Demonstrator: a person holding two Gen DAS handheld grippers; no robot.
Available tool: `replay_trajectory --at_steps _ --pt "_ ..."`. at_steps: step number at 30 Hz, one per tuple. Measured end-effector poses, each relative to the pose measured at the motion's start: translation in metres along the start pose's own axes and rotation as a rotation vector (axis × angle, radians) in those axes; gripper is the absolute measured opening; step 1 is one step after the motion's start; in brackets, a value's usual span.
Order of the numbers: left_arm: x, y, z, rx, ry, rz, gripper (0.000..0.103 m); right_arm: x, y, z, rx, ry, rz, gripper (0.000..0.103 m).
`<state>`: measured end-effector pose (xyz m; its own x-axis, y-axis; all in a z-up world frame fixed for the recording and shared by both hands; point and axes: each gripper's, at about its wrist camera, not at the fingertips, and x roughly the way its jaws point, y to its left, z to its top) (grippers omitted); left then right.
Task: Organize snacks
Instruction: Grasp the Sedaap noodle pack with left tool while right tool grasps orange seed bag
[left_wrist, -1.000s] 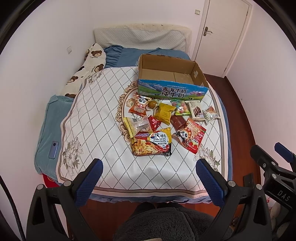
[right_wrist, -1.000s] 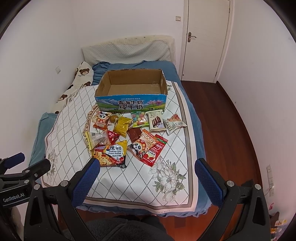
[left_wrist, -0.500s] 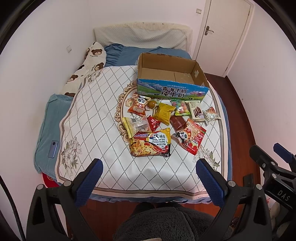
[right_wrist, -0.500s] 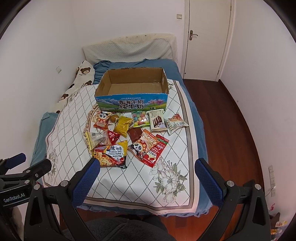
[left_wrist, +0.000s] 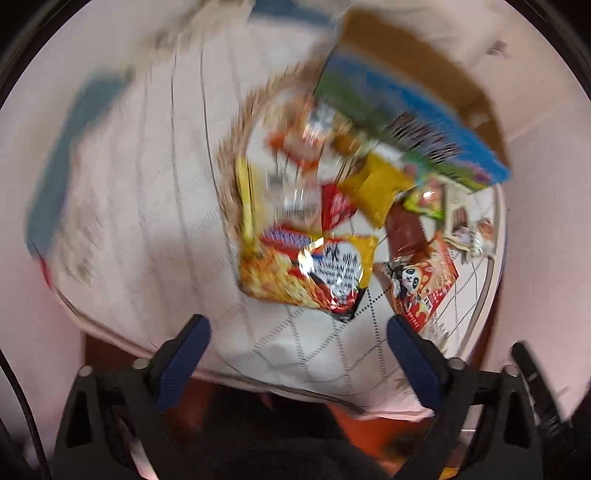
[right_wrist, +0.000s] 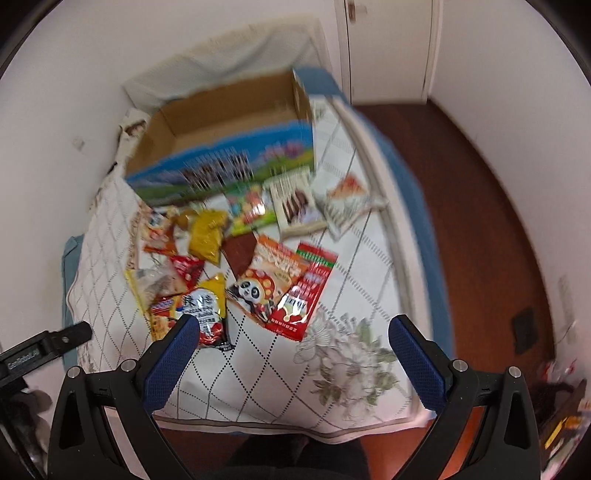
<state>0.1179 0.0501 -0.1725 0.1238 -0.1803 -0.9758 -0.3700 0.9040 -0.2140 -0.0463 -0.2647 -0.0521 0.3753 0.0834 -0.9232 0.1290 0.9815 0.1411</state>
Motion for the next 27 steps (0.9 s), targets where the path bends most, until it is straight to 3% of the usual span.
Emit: replay_trajectory --at_steps 4,11,19,21,23,27 --pt "0.069 0.021 0.027 -0.253 0.182 -0.124 0.091 0.067 -0.010 0.009 0.052 0.112 0.035 0.103" --pt "0.159 0.041 0.041 -0.620 0.392 -0.222 0.091 0.126 -0.006 0.018 0.044 0.160 0.038 0.103" --pt "0.173 0.057 0.032 -0.866 0.344 -0.194 0.091 0.150 0.005 0.017 -0.017 0.197 0.071 0.103" --pt "0.175 0.060 0.029 -0.898 0.330 -0.182 0.091 0.151 0.006 0.017 -0.027 0.204 0.078 0.103" --pt "0.176 0.055 0.029 -0.860 0.314 -0.154 0.091 0.153 0.007 0.018 -0.033 0.209 0.081 0.102" --pt "0.158 0.020 0.042 -0.532 0.255 -0.009 0.088 0.152 0.010 0.020 -0.047 0.215 0.076 0.102"
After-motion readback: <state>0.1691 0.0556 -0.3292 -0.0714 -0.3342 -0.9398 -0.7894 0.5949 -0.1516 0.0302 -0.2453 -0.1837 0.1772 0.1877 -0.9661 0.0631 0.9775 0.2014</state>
